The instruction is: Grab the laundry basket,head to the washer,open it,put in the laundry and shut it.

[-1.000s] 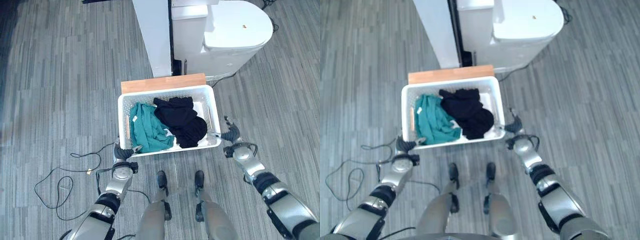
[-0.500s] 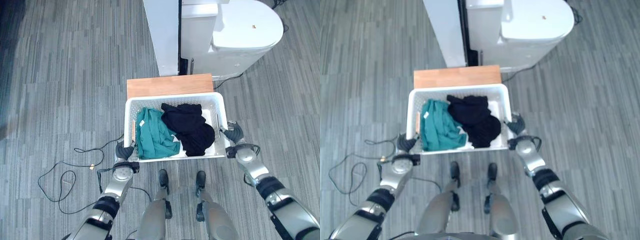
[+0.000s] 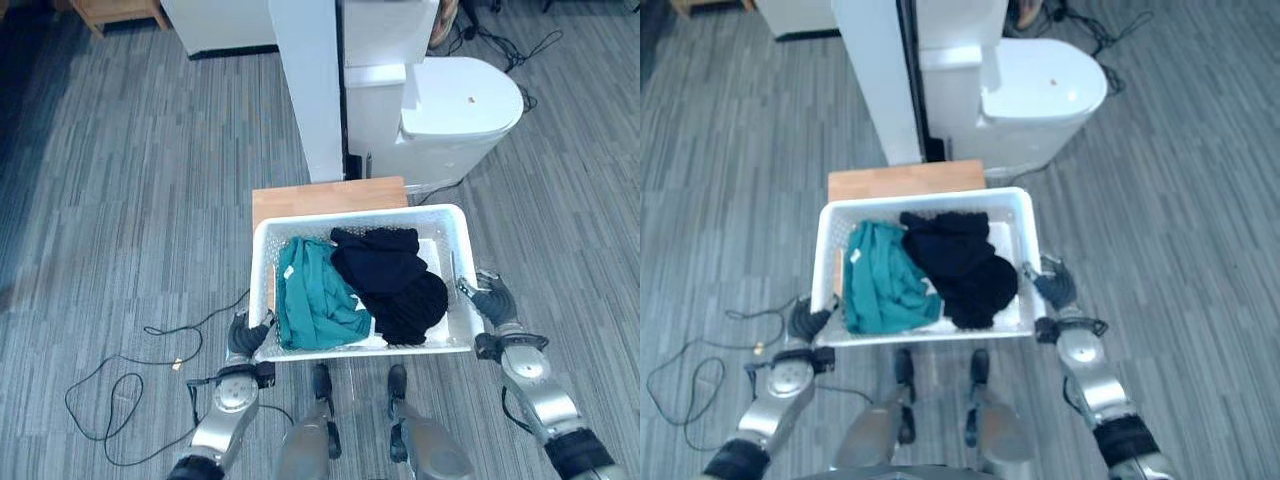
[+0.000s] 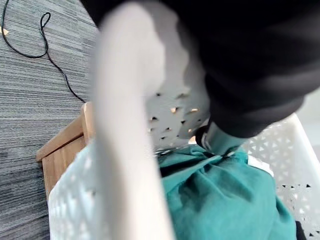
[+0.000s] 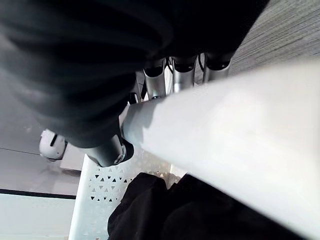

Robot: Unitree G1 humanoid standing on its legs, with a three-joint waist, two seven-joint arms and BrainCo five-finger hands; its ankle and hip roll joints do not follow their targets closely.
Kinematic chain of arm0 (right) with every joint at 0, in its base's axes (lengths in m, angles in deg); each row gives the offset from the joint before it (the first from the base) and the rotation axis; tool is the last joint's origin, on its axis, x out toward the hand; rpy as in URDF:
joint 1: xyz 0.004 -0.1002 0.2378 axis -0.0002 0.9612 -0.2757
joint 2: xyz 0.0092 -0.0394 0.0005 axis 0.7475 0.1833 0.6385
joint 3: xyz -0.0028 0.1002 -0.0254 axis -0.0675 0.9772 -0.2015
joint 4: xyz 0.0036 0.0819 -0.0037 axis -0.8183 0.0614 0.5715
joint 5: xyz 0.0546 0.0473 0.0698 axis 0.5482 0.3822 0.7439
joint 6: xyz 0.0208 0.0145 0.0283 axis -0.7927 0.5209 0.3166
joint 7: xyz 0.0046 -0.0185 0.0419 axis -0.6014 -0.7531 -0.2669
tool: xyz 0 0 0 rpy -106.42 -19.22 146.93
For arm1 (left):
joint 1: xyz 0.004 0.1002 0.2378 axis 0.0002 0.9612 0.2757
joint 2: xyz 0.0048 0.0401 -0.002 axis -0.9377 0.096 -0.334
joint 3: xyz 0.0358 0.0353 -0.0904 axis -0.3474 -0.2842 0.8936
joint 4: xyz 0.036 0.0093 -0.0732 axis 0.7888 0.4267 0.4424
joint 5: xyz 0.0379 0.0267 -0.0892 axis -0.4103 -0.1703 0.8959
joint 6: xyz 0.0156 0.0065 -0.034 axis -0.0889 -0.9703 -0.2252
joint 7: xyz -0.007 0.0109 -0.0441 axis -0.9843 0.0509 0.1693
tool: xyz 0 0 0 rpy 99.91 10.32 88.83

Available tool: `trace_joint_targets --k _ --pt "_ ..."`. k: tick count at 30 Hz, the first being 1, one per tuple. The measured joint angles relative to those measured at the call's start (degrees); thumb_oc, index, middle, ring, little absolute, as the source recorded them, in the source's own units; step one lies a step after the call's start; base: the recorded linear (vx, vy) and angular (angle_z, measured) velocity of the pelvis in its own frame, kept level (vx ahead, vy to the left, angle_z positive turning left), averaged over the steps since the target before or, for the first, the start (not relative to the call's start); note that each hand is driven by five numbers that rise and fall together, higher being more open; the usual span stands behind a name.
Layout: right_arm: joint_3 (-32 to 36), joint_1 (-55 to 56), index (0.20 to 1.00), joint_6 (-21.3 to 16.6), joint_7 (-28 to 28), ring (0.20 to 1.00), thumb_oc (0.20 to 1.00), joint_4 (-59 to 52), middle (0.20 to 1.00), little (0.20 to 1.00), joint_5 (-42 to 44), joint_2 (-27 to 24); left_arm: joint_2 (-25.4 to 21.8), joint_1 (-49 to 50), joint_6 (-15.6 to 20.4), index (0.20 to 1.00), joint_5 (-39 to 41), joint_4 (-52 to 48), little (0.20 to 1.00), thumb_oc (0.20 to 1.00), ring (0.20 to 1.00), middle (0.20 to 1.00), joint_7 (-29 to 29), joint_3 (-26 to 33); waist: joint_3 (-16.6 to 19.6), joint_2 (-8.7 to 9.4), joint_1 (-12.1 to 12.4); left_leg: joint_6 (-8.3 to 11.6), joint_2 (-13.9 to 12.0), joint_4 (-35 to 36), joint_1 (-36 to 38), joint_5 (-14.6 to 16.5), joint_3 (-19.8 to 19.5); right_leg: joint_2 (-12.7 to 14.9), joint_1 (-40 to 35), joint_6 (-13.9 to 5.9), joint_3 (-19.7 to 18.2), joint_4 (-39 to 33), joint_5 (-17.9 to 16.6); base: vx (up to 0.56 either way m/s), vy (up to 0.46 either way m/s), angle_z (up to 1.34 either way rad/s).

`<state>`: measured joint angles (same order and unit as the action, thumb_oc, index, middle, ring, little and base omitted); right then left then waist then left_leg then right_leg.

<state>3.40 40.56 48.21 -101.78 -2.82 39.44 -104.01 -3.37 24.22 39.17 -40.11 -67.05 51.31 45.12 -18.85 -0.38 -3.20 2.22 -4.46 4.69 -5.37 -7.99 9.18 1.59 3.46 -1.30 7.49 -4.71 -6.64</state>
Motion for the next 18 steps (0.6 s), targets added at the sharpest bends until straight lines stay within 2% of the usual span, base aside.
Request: trace_joint_targets --k 3,7,9,10,11,14,16,18 --pt "1.03 4.08 0.2 -0.03 1.31 0.2 0.2 -0.95 0.2 0.2 0.03 0.28 -0.09 2.43 -0.74 0.2 -1.91 -1.55 0.2 0.2 0.2 0.2 1.65 0.07 2.77 0.01 -0.83 0.09 -0.21 -0.02 1.0 0.08 0.03 -0.26 -0.89 0.44 -0.08 0.0 0.32 0.0 -0.011 0.01" --pt "1.91 7.41 0.2 -0.02 2.17 0.2 0.2 -2.84 0.2 0.2 0.14 0.82 -0.34 3.63 -1.63 0.2 -1.98 -1.93 0.2 0.2 0.2 0.2 3.15 -0.03 3.78 -0.05 -1.51 0.65 -0.36 -0.05 3.95 0.69 1.33 -0.6 -2.35 0.44 -2.05 -0.02 0.9 -0.02 0.052 -0.26" --pt "2.02 8.19 0.2 -0.03 2.59 0.2 0.2 -3.15 0.2 0.2 0.21 0.74 -0.46 4.27 -1.63 0.2 -1.98 -2.21 0.2 0.2 0.2 0.2 3.18 -0.24 5.16 0.09 -1.45 1.37 0.15 -0.06 4.39 1.31 -1.17 -0.73 -1.55 0.55 -4.6 -0.25 0.94 0.03 0.104 -0.64" --pt "2.87 9.41 0.2 -0.03 3.2 0.2 0.2 -3.82 0.2 0.2 0.25 0.72 -0.49 4.31 -1.65 0.2 -1.98 -2.27 0.2 0.2 0.2 0.2 3.37 -0.67 5.57 -0.09 -2.16 1.68 0.98 -0.03 5.0 2.98 -4.85 -0.64 -1.49 0.01 -6.14 -0.23 0.58 0.07 0.139 -0.68" --pt "3.19 9.83 0.2 -0.03 3.43 0.2 0.2 -4.31 0.2 0.2 0.43 0.72 -0.58 4.82 -1.65 0.2 -1.99 -2.85 0.2 0.2 0.2 0.2 3.67 -0.69 5.65 -0.16 -2.73 0.94 1.14 0.06 5.49 3.47 -4.7 -0.5 -1.81 -0.5 -7.02 0.0 0.23 0.04 0.155 -0.6" --pt "3.61 12.31 0.2 -0.03 3.47 0.2 0.2 -5.86 0.2 0.2 1.16 0.92 -1.1 5.55 -1.74 0.2 -2.06 -3.53 0.2 0.2 0.2 0.2 3.93 -1.22 7.05 0.37 -5.6 0.37 2.17 -0.01 6.79 4.06 -1.05 -0.28 -0.82 -1.69 -10.82 -0.02 -0.6 -0.03 0.163 -0.63" --pt "3.54 12.85 0.2 -0.01 3.61 0.2 0.2 -7.22 0.2 0.2 1.16 1.03 -1.98 6.24 -1.74 0.2 -2.06 -4.55 0.2 0.2 0.2 0.2 3.92 -1.33 7.52 0.8 -6.01 -0.68 2.75 0.0 7.91 4.78 3.63 -0.3 0.36 -2.7 -15.52 -0.01 -1.47 -0.07 0.115 -1.26" --pt "3.58 12.61 0.2 -0.03 3.48 0.2 0.2 -8.18 0.2 0.2 1.23 1.61 -1.96 6.19 -1.73 0.2 -2.09 -5.58 0.2 0.2 0.2 0.2 3.96 -0.29 7.85 1.03 -7.84 -1.98 3.21 0.18 8.34 5.71 9.1 0.45 1.8 -4.13 -20.39 0.01 -2.48 -0.16 0.042 -1.44"
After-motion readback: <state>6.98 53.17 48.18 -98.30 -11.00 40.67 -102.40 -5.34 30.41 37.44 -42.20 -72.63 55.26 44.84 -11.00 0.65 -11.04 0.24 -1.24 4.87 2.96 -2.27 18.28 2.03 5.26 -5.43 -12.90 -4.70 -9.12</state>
